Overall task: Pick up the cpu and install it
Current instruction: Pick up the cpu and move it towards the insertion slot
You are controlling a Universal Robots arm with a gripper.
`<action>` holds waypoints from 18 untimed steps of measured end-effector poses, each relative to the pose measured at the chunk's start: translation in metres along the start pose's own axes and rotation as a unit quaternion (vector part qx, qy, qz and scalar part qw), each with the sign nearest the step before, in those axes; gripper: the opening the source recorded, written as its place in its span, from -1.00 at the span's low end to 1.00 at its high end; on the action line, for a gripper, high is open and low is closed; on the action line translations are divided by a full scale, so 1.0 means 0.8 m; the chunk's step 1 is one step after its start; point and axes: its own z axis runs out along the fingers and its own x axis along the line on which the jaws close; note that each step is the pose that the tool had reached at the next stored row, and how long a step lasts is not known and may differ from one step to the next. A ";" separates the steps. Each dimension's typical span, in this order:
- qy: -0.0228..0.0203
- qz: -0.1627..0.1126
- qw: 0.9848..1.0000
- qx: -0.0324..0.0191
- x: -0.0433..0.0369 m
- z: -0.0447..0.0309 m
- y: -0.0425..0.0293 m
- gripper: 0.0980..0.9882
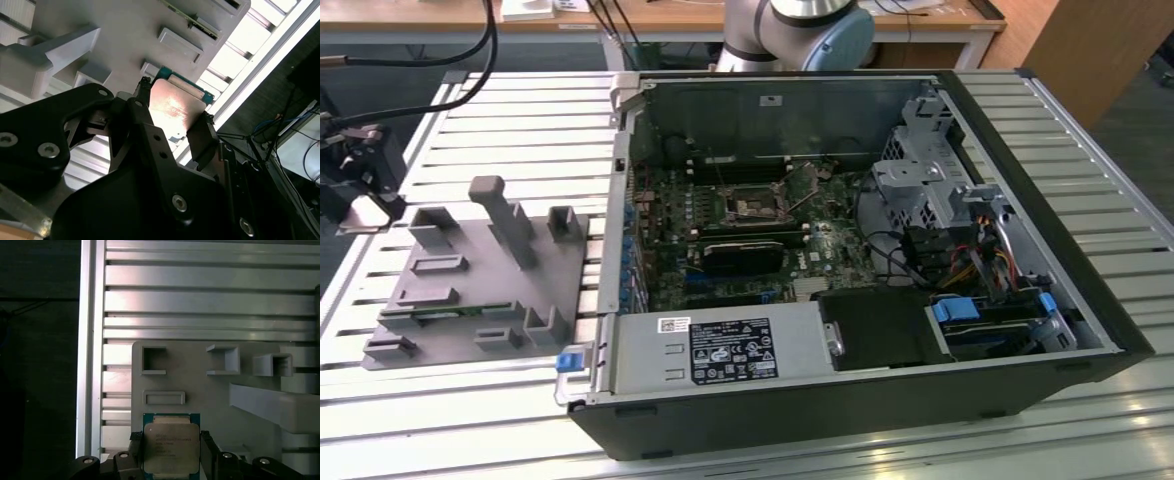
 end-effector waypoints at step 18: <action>0.000 0.000 1.000 0.000 0.000 -0.0207 0.0012 0.00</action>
